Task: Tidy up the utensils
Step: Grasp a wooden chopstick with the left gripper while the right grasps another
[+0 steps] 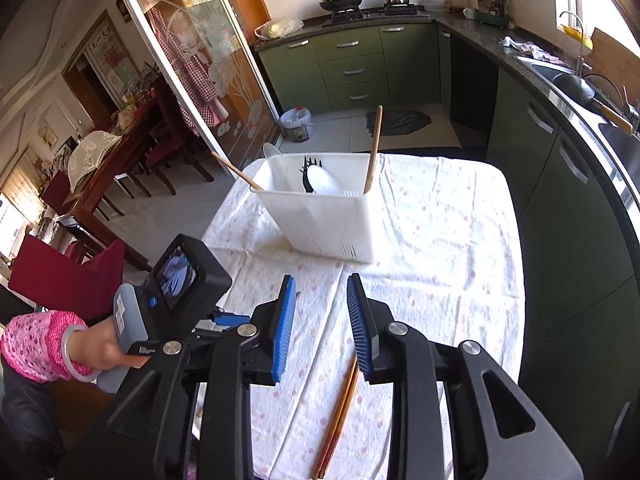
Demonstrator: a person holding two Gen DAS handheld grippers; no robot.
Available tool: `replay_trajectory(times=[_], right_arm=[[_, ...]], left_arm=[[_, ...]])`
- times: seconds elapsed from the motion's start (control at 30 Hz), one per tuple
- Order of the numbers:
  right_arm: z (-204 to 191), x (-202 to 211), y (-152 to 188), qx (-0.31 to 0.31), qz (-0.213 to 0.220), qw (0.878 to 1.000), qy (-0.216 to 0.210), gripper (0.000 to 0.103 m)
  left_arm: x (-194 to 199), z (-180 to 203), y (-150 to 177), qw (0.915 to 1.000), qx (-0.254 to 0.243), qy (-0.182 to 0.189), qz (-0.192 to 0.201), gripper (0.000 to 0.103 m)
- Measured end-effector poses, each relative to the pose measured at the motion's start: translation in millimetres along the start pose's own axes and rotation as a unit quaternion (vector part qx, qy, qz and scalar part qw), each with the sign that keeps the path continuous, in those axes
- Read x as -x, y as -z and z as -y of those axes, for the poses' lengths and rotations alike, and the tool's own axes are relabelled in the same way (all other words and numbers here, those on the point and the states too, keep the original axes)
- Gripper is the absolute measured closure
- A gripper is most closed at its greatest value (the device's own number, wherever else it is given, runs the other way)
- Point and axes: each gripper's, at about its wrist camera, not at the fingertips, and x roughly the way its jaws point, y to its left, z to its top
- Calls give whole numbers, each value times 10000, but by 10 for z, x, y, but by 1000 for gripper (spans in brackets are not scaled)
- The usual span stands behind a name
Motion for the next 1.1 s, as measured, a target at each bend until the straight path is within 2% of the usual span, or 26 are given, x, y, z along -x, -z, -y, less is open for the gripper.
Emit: replay_trajectory(times=[0.13,0.3,0.67,0.77,0.83,1.03,1.1], right_arm=[[139,-58,131,-148,-126,9998,-39,75],[264,-107,166,-329,-196,9992,-114,75],[157,-251,227,-239,-455,9985,-164,72],[148,-339,262,-215,-624,9978,-96,67],[121,-403,284,-175,-755,9970,-46,67],[79,-594,351,-56,-1040,9945,105,67],[88,-704,400,-46,-1277,9917,158,67]], left_arm=[[-62,49,2,9999,-61,-42,-86,86],[-156,112,18,9994,-130,-269,-175,86],[-206,126,25,9988,-182,-404,-199,85],[-241,154,-25,9982,-238,-482,-256,85],[-313,130,-7,9978,-196,-422,-479,85],[-342,132,33,9982,-177,-437,-381,85],[-345,150,51,9983,-211,-410,-354,90]])
